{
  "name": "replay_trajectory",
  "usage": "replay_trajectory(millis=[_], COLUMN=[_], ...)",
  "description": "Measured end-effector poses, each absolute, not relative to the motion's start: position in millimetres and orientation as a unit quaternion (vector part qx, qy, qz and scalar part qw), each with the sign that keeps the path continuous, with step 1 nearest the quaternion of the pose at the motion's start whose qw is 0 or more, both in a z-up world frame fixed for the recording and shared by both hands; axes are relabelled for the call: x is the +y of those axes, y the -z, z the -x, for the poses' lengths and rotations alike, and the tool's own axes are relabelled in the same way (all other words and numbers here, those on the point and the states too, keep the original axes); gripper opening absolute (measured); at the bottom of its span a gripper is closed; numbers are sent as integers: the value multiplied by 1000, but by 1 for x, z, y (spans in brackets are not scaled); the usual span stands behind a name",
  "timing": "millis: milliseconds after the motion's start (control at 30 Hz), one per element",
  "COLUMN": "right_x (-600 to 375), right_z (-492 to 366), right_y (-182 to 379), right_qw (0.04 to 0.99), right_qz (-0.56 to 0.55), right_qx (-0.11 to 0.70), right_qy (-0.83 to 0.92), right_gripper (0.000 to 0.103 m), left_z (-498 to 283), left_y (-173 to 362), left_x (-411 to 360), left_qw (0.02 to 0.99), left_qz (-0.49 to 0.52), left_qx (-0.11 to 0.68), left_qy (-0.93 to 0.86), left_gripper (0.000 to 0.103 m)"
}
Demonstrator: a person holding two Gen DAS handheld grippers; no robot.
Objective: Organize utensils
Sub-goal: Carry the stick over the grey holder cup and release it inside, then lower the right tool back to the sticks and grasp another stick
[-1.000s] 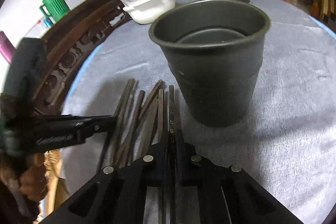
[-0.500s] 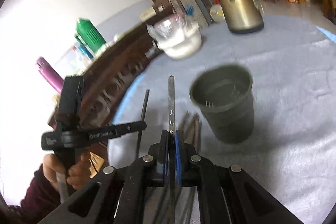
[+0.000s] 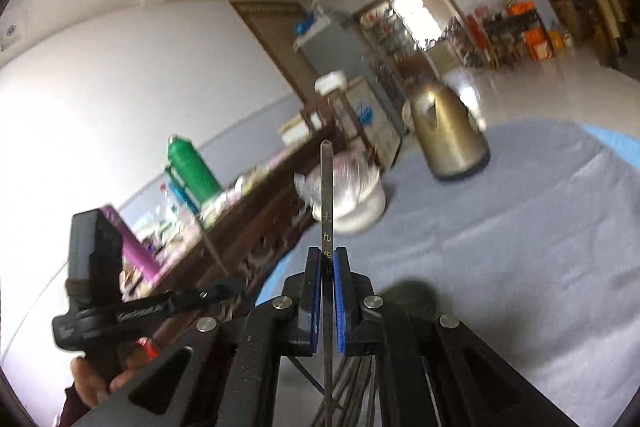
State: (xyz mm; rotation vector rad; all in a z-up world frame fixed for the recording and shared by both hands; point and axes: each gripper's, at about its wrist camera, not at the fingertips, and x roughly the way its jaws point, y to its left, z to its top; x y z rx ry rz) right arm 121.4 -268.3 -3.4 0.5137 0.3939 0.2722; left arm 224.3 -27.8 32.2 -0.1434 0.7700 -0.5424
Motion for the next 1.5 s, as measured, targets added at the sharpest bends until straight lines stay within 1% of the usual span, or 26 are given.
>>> replay_trajectory(millis=[200,333,433,600,800,1000,1033,1067,1100,1133,1167,1200,1267,1333,1400,1467,1500], right_x=[-284,-290,-286,-277,-270,-279,-281,-284,-285,-288,-290,-291,-291,-291,-290,-292,-291], right_z=[-124,-127,-133,-144,-148,-140,-138,-134,-131,-126,-119,-110,-94,-84,-76,-68,-66], right_y=[-24,-31,-26,-8,5,17,19,19,20,19,20,19,16,14,14,17,20], right_qw=[956,964,973,977,976,964,962,960,959,959,959,961,967,968,967,966,965], right_qz=[-249,-245,-215,-182,-164,-188,-193,-200,-206,-213,-219,-221,-211,-210,-213,-215,-217], right_qx=[128,96,87,108,143,184,187,187,185,179,165,150,132,125,125,130,135], right_qy=[-82,-49,-18,-7,-19,-43,-45,-50,-54,-60,-65,-65,-60,-59,-64,-64,-66], right_gripper=[6,6,6,6,7,10,13,21,37,48,70,71,71,71,69,69,65], left_z=[-230,-230,-232,-236,-236,-229,-226,-224,-221,-216,-211,-209,-200,-194,-189,-184,-181], left_y=[-63,-73,-72,-57,-26,-15,-16,-15,-16,-18,-20,-21,-22,-20,-14,-4,3], left_x=[-40,-50,-58,-74,-93,-90,-88,-86,-83,-78,-71,-67,-55,-44,-33,-21,-17], left_qw=[908,917,923,929,917,906,907,906,906,907,910,911,916,919,920,919,919], left_qz=[78,91,95,92,62,51,45,41,41,45,48,49,50,52,58,61,60], left_qx=[325,302,286,273,312,340,340,340,339,335,328,325,317,314,319,330,337], left_qy=[253,245,241,234,239,246,246,248,249,251,250,249,242,231,219,206,197], left_gripper=[6,6,6,6,6,7,9,16,26,31,37,41,42,43,48,48,48])
